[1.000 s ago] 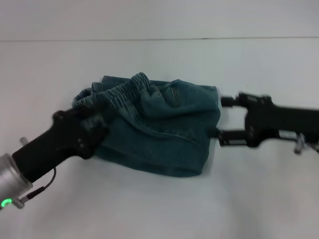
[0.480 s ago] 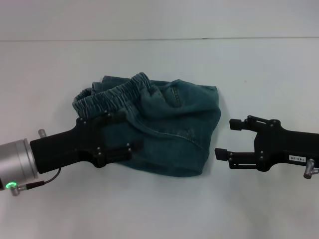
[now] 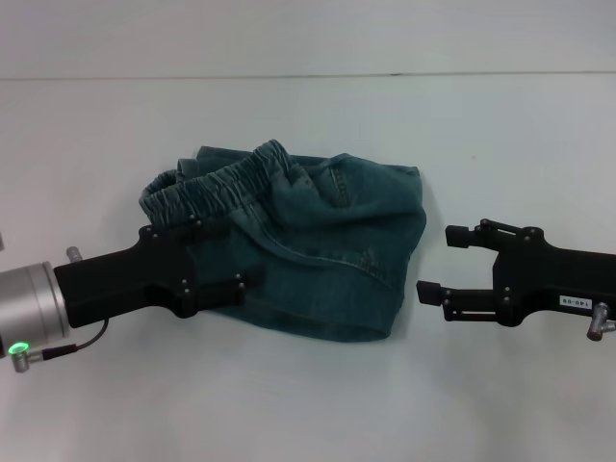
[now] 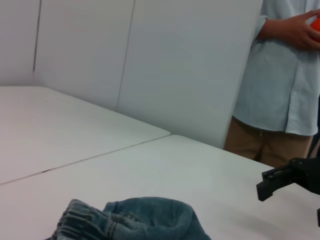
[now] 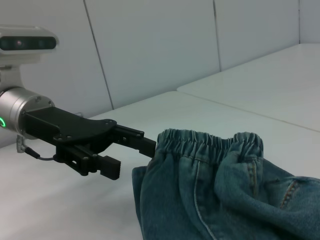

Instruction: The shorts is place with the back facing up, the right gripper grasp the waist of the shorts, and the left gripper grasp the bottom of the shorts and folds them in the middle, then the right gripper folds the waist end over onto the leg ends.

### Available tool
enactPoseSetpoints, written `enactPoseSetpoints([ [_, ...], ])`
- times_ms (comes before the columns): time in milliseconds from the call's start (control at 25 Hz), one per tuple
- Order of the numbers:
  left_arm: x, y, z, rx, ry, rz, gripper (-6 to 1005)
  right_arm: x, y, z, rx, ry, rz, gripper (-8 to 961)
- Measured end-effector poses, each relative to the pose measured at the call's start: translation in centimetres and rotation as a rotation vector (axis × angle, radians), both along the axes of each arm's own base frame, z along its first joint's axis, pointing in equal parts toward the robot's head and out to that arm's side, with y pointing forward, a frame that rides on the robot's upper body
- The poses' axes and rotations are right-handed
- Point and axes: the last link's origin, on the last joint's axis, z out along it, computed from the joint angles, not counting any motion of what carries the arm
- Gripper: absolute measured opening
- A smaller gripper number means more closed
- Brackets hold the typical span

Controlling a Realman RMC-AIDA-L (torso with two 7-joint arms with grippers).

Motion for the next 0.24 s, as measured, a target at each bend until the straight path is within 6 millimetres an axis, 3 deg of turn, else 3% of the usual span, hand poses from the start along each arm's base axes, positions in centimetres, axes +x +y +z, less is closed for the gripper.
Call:
enactPoseSetpoints([
  [240,-0.08,0.20,-0.05,0.011,0.002,0.010,842,0.01,-0.03,0.09,0.007,0.010,-0.005,945],
])
